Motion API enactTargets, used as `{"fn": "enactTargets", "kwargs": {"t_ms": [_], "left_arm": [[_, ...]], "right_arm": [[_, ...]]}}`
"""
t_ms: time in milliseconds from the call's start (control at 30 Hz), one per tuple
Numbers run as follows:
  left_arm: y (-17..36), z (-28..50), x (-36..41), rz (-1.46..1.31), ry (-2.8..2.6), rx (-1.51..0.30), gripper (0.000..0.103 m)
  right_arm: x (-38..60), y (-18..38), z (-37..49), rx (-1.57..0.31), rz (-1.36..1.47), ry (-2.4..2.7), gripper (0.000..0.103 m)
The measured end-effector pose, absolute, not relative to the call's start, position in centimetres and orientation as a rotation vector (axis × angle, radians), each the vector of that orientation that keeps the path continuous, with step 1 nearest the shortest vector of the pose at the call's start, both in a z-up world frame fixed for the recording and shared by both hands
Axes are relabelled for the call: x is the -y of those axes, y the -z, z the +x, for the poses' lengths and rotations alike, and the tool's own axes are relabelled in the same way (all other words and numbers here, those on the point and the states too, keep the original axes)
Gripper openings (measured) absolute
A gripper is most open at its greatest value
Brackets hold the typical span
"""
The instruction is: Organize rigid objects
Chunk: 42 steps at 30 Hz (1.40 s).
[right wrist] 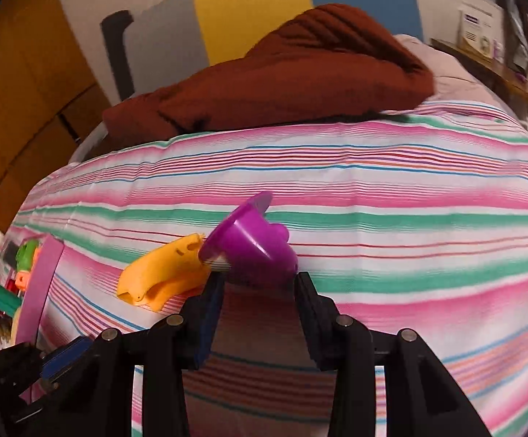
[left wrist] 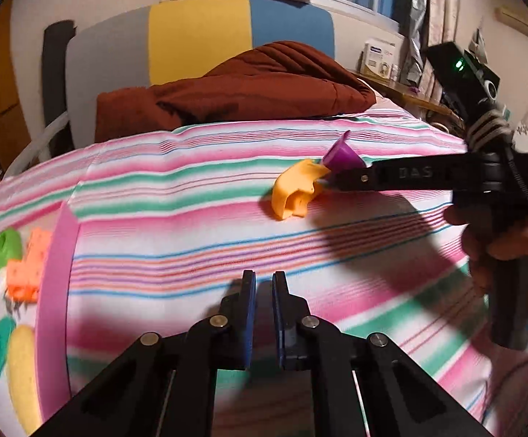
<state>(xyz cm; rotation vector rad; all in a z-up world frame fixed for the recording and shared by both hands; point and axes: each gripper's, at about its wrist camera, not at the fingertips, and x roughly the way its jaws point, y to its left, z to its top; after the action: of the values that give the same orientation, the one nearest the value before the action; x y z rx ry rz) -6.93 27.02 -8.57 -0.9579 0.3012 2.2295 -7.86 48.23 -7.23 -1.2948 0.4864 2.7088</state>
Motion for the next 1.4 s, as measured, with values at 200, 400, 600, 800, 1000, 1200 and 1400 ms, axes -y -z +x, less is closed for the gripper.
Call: {"fn": "enactTargets", "kwargs": {"t_ms": [200,400,600,800,1000,1200,1400], "left_arm": [[8.7,-6.3,-27.2,-0.946,-2.241,-0.336,0.01],[8.6,-6.4,-26.9,-0.947,-2.242,-0.324,0.01],[8.7,-6.1,-27.2,-0.937,-2.256,-0.353,0.01],[8.8,-6.1,-27.1,-0.934,-2.259,-0.358,0.011],[8.9,-6.1,-27.1,-0.937,-2.257,-0.354,0.011],[8.9,-6.2,-27.0,-0.941,-2.252,-0.341,0.013],[8.9,-6.2,-26.9,-0.941,-2.252,-0.336,0.023]], "right_arm": [[-47.8,6.9,-7.7,-0.469,-1.292,-2.735,0.017],[-47.6,4.9,-6.4,-0.508,-1.239,-2.772,0.015],[-46.3,5.0,-8.0,-0.296,-1.221,-2.756,0.042],[-47.2,7.1,-9.6,-0.314,-1.262,-2.763,0.037],[-47.9,6.5,-9.0,-0.368,-1.313,-2.74,0.037],[-47.6,4.2,-6.8,-0.331,-1.475,-2.612,0.037],[-49.5,3.3,-4.1,-0.436,-1.501,-2.524,0.037]]}}
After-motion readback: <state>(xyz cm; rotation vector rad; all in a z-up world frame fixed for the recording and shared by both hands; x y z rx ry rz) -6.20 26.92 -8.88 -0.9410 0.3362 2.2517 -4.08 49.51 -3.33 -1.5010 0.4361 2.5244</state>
